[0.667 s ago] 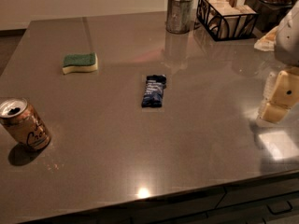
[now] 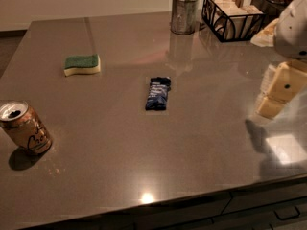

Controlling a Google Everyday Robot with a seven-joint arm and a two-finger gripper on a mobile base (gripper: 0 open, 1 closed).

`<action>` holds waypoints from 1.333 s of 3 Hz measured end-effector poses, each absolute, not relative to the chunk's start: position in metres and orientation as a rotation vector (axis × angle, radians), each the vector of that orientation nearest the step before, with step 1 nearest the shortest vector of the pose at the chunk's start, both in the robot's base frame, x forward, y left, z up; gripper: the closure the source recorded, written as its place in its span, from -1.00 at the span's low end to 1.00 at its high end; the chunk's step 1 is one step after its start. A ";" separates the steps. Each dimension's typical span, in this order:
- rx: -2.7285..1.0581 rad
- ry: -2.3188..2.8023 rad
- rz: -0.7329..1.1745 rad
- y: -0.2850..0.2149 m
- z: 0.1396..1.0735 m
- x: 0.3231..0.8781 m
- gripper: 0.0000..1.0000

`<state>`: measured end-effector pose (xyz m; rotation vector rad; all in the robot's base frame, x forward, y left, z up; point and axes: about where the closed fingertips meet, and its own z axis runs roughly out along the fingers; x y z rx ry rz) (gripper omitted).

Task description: Move orange can near rxbar blueberry

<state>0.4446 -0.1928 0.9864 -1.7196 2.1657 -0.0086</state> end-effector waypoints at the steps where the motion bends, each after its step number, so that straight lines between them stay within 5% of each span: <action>1: -1.758 2.012 0.142 -0.135 1.000 0.449 -1.00; 4: -1.853 1.739 0.436 0.035 0.995 0.432 -1.00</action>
Offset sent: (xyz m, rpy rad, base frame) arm -0.0049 0.2022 0.0244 0.3667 0.0042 0.3534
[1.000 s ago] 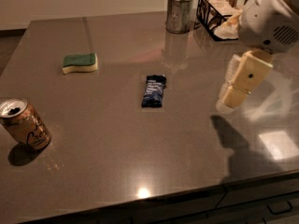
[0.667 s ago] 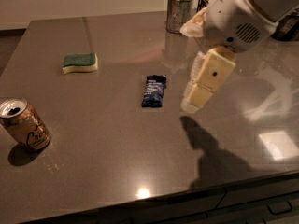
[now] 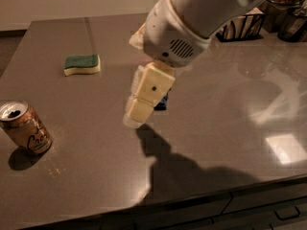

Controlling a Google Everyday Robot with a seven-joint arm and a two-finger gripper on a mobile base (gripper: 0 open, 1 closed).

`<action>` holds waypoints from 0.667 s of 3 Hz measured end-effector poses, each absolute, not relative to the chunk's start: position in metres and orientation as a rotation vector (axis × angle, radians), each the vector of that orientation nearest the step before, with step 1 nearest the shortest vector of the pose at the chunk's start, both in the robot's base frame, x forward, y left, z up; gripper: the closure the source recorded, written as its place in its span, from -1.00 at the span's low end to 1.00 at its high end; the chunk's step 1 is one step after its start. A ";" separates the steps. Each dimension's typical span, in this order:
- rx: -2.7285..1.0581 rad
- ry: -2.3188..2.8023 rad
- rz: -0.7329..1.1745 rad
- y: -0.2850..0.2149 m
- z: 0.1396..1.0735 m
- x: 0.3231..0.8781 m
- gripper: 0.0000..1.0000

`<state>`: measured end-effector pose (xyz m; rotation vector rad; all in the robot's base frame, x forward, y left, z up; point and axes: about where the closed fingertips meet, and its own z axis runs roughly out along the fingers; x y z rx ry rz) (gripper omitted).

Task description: Move orange can near rxbar blueberry

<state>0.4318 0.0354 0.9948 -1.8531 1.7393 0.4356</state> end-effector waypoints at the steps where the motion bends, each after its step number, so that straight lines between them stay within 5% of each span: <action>1: -1.853 1.721 0.484 0.069 0.985 0.428 -1.00; 2: -1.841 1.739 0.499 0.104 0.970 0.429 -1.00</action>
Offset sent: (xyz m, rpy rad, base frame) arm 0.0062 0.1088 -0.0486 0.0359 0.0701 -0.0282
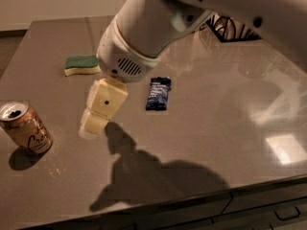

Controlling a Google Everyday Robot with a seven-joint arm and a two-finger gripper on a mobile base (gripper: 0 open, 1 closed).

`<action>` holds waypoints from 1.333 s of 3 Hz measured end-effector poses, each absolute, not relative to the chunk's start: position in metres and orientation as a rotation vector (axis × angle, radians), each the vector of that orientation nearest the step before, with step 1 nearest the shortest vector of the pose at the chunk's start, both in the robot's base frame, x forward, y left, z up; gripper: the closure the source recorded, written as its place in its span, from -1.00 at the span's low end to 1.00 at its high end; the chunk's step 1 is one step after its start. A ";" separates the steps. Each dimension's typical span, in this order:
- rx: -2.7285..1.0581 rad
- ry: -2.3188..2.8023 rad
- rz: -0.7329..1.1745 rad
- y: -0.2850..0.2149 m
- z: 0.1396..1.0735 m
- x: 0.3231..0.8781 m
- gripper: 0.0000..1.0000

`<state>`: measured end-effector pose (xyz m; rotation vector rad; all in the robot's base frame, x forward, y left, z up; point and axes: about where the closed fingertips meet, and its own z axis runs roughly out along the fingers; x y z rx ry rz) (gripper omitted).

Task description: Move orange can near rxbar blueberry

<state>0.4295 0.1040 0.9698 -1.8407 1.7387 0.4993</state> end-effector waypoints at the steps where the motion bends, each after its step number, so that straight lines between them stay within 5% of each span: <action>1: -1.759 1.784 0.537 0.168 0.948 0.435 -1.00; 4: -1.796 1.751 0.566 0.216 0.912 0.436 -1.00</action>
Offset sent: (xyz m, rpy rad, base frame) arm 0.0121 0.0968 -0.0421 0.0615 0.0621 -0.0916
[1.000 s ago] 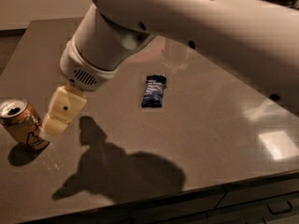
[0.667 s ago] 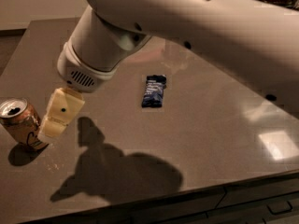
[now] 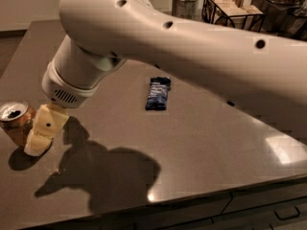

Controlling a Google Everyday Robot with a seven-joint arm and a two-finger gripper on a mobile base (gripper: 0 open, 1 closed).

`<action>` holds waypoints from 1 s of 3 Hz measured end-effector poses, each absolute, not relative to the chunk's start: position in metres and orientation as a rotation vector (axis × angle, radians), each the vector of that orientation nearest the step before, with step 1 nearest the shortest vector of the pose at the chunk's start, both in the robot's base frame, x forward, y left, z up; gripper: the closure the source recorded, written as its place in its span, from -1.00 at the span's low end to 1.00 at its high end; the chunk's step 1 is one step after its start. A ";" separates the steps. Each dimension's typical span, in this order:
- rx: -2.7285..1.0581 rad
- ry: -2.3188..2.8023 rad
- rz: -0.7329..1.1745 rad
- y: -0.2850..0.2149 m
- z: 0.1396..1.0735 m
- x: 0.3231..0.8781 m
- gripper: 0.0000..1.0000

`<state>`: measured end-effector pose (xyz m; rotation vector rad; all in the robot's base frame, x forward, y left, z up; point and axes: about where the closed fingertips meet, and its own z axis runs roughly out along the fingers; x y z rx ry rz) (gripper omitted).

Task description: Move orange can near rxbar blueberry

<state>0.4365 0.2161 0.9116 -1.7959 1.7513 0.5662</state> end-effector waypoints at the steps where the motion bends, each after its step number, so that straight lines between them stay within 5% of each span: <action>1: -1.789 1.730 0.603 0.236 0.903 0.437 -1.00; 2: -1.798 1.704 0.663 0.260 0.893 0.429 -1.00; 3: -1.812 1.682 0.705 0.279 0.886 0.424 -0.67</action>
Offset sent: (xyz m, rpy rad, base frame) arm -0.0142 0.0707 -0.0342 0.0959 0.0754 0.0767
